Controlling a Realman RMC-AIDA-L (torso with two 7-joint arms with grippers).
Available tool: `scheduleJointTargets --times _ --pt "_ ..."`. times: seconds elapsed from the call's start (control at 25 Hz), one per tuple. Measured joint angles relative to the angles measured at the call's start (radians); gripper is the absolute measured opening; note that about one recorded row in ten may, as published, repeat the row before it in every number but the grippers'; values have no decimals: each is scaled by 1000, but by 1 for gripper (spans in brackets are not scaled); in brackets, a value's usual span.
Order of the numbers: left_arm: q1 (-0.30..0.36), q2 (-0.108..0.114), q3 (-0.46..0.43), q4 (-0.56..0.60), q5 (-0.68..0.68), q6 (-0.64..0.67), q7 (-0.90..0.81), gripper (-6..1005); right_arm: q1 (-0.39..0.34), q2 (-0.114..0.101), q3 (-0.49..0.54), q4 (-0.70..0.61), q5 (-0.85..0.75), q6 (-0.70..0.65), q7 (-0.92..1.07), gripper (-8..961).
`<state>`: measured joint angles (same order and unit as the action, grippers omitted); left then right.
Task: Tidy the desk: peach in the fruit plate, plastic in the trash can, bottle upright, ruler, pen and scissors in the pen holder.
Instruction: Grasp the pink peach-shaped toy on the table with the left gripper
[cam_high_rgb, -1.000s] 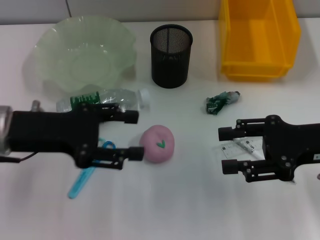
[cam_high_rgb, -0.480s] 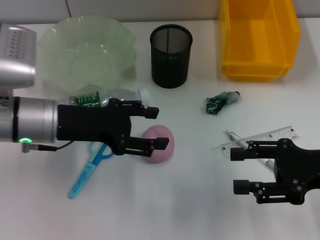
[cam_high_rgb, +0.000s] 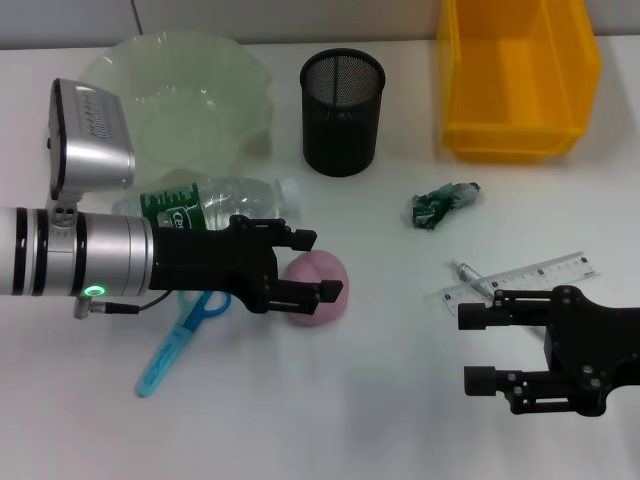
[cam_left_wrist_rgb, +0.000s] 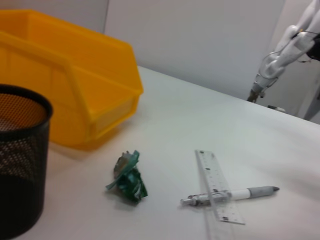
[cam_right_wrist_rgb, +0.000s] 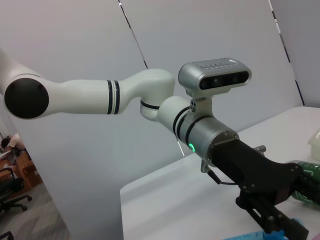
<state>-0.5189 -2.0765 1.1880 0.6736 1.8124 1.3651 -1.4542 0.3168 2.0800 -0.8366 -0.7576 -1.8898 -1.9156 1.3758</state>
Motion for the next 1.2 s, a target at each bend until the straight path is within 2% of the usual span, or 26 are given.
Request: scheduleJointTargets --times 1.2 --pt "3 1 5 -40 -2 -82 14 724 25 -2 -1 48 1 7 -25 695"
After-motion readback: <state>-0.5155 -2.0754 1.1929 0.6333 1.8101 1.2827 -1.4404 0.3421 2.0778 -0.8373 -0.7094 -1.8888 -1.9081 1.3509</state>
